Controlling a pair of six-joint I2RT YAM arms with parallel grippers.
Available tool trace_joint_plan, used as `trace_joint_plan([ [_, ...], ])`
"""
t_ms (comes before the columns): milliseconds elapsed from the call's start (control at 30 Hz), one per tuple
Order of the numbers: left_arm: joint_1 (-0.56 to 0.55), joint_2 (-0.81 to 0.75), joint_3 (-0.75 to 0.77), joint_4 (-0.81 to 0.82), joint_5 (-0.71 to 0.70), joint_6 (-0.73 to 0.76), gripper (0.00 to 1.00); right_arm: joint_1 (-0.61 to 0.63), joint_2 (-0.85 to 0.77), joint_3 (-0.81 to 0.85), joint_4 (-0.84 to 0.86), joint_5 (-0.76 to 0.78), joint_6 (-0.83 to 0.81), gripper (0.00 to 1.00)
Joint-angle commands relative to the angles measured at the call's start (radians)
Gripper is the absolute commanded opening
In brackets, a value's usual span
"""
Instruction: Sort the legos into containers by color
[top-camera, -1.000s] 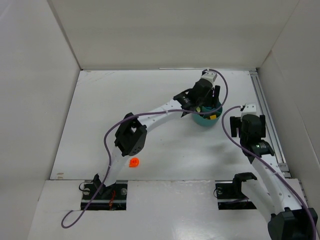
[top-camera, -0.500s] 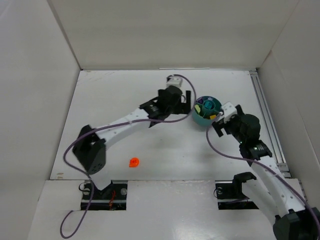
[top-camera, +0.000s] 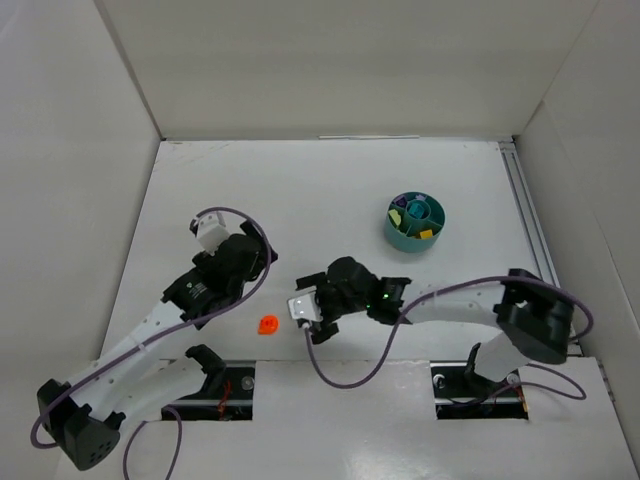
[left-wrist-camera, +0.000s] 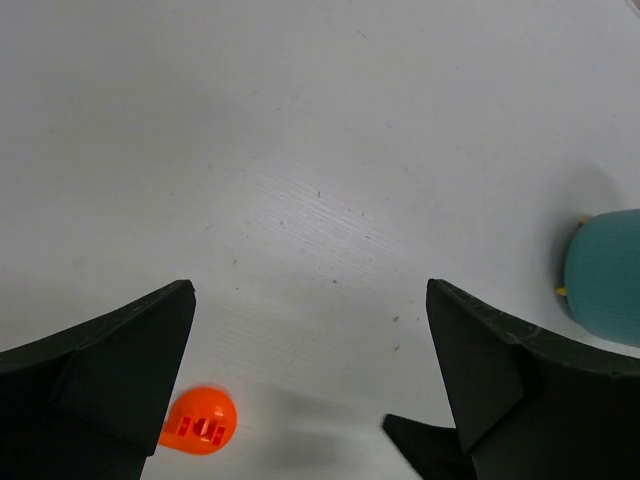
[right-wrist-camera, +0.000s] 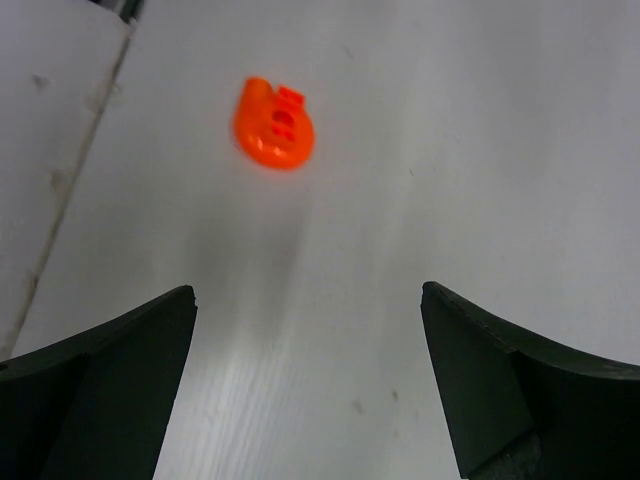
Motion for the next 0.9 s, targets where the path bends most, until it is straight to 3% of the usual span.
trace_joint_plan([
  [0, 0.002, -0.097, -0.030, -0.029, -0.025, -0.076, 1.00, 0.065, 0.157, 0.130, 0.142, -0.136, -0.054, 0.98],
  [200, 0.002, -0.162, -0.071, -0.018, -0.011, -0.087, 1.00, 0.065, 0.395, 0.282, 0.165, -0.231, -0.077, 0.96],
  [433, 0.002, -0.171, -0.071, -0.027, -0.030, -0.118, 1.00, 0.065, 0.529, 0.345, 0.165, -0.300, -0.045, 0.89],
  [700, 0.002, -0.182, -0.090, -0.027, -0.030, -0.118, 1.00, 0.065, 0.580, 0.368, 0.174, -0.320, -0.014, 0.67],
  [867, 0.002, -0.191, -0.099, -0.027, -0.020, -0.118, 1.00, 0.046, 0.589, 0.368, 0.183, -0.344, -0.005, 0.66],
])
